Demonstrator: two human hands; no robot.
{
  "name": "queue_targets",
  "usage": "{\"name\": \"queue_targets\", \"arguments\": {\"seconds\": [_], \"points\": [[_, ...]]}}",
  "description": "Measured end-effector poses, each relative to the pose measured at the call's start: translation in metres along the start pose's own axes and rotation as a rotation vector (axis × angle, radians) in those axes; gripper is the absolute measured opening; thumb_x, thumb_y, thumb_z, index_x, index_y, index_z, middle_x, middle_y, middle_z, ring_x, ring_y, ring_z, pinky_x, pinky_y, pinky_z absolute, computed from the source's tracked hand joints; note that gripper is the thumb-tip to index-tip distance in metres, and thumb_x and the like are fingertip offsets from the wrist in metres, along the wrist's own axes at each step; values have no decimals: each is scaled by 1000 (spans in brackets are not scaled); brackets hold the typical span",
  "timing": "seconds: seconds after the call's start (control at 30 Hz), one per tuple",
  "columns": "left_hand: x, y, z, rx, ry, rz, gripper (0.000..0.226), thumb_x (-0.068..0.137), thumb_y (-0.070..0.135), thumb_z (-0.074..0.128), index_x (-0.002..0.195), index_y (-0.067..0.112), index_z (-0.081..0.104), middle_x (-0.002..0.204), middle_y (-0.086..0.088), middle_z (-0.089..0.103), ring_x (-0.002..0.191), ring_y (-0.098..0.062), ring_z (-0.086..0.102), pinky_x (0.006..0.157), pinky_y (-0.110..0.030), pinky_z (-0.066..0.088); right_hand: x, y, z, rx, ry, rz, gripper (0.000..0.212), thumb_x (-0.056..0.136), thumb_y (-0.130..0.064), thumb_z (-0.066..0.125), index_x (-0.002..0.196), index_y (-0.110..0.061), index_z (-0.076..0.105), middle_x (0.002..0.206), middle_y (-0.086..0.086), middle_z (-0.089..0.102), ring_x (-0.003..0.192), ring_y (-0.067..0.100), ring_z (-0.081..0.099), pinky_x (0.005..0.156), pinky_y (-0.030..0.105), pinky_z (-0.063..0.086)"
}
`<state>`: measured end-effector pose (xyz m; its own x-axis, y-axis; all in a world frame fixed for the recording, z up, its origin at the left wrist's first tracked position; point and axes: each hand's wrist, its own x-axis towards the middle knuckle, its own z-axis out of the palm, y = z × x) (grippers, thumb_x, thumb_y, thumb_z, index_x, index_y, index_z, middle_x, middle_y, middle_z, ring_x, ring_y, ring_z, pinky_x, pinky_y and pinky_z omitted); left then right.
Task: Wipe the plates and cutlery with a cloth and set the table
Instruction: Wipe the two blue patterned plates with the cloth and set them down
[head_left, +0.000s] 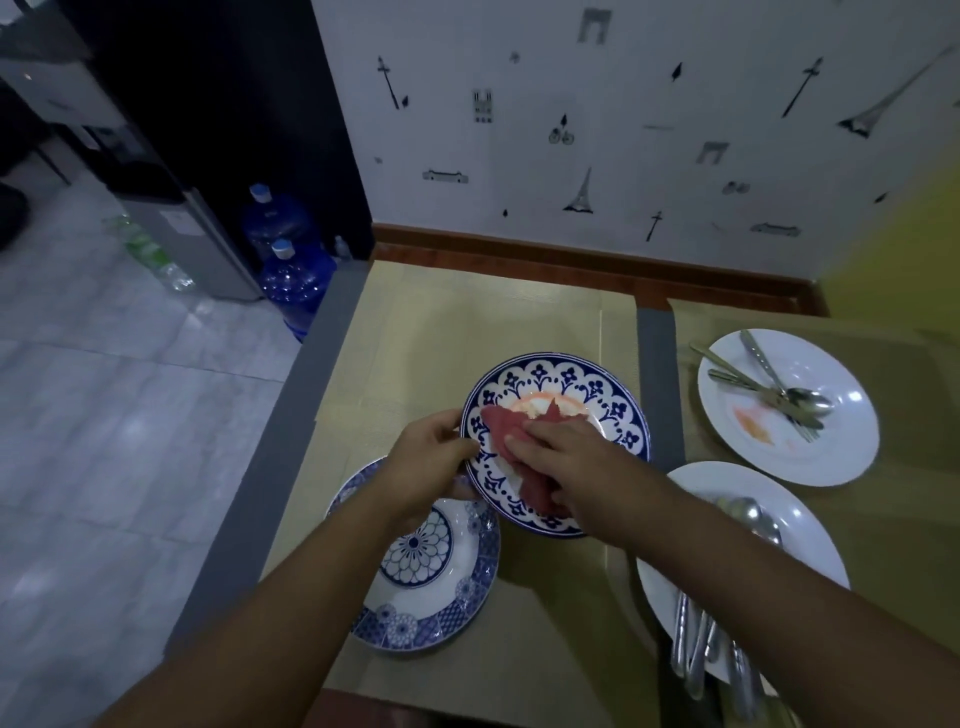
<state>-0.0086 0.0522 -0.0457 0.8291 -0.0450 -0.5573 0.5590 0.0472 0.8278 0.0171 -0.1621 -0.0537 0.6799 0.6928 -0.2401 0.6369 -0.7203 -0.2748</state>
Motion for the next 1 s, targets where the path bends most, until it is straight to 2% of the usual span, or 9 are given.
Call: {"name": "queue_targets", "arguments": {"seconds": [0.13,0.23,0.3,0.43,0.53,0.63,0.8,0.9,1.0], "points": [[-25,2,6,-20,-66,62,36,96,0,56,124,20,68,106,-11,76,90,-28,75,63,-34,60,0,-28,-6,-28,201,-42,67,81,-18,77,142,-22,50,140,7,57,117,33,48,85,45,53],[-36,3,5,-17,-39,89,39,95,-2,56,125,21,67,104,-11,76,87,-26,75,64,-36,60,7,-37,-20,-152,411,13,43,90,-43,59,124,-18,65,119,2,71,105,25,57,88,41,48],[-42,4,3,-43,2,96,42,95,-6,53,127,19,66,104,-10,76,85,-25,74,63,-36,60,9,-34,-30,-211,454,90,38,94,-45,51,114,-18,68,112,2,73,102,25,59,91,40,45],[-50,4,-1,-62,42,101,43,95,-8,50,129,16,64,107,-10,75,87,-27,74,61,-36,60,-10,-35,-30,-34,416,232,27,96,-33,59,115,-15,66,119,7,66,108,25,53,90,40,50],[-56,1,-1,-50,39,91,44,96,-6,50,129,18,64,107,-9,75,87,-27,75,64,-38,60,-34,-63,-13,67,370,150,24,92,-29,66,114,-18,67,118,5,64,101,18,56,89,36,54],[-62,0,-1,-19,1,104,45,95,-5,51,129,21,65,107,-10,75,89,-29,75,65,-38,61,-29,-82,-5,70,333,47,28,81,-13,75,109,-15,70,110,5,69,95,22,56,78,40,55],[-73,-2,-2,-60,9,119,47,94,-8,51,125,23,67,104,-5,77,90,-25,74,64,-38,61,1,-57,-41,68,443,229,27,96,-36,57,111,-16,67,114,3,66,107,22,56,91,39,48],[-73,-3,-5,-107,66,114,48,94,-9,50,127,22,65,103,-1,77,87,-22,75,64,-39,61,-25,-43,-45,66,409,327,26,98,-32,56,112,-12,66,112,5,65,102,22,58,87,39,50],[-71,-1,-6,-88,72,105,49,94,-10,50,130,20,64,104,-4,76,84,-21,75,60,-35,60,-52,-62,-23,147,337,225,20,92,-26,66,107,-13,67,110,3,64,96,17,56,84,31,48]]}}
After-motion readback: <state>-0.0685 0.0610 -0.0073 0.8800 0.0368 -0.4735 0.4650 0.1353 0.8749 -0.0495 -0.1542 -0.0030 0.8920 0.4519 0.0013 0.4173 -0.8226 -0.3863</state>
